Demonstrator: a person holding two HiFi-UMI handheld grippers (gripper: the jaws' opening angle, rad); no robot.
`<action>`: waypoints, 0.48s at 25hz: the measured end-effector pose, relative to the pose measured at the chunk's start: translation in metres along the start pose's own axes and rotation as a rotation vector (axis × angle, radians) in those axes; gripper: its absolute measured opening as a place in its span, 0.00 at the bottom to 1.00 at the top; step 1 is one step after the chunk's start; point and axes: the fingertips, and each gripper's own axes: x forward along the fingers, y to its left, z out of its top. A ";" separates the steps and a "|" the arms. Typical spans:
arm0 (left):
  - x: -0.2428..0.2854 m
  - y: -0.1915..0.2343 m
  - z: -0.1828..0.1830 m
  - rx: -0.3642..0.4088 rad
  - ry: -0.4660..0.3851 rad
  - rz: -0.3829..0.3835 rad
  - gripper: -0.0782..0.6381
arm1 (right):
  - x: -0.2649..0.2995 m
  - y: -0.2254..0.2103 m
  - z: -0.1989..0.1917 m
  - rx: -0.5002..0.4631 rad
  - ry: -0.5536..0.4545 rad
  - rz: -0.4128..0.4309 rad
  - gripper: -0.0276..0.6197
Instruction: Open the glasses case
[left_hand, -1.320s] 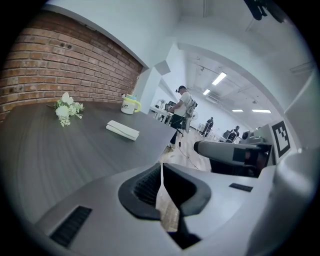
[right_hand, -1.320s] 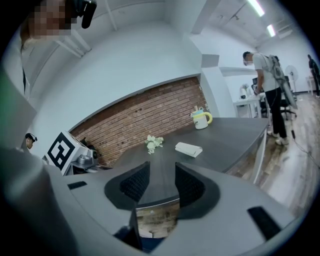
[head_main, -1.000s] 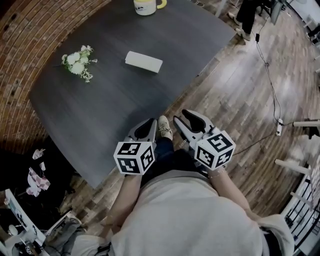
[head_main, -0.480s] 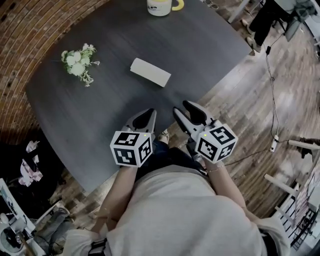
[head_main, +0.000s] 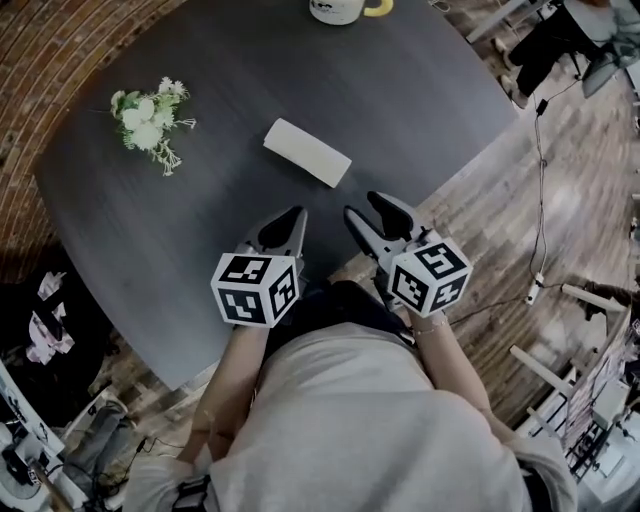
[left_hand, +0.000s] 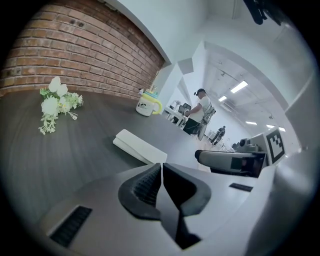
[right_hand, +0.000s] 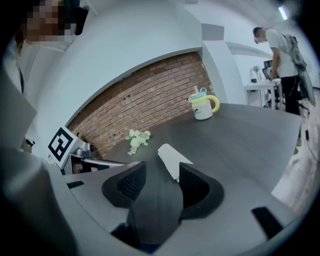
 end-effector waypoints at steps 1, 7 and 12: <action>0.002 0.002 0.000 -0.003 0.004 -0.003 0.15 | 0.004 -0.001 0.000 -0.030 0.018 -0.010 0.35; 0.012 0.012 0.006 -0.023 0.013 -0.026 0.15 | 0.032 -0.011 0.000 -0.104 0.080 -0.035 0.37; 0.015 0.015 0.007 -0.058 0.007 -0.036 0.15 | 0.056 -0.019 -0.006 -0.195 0.159 -0.066 0.43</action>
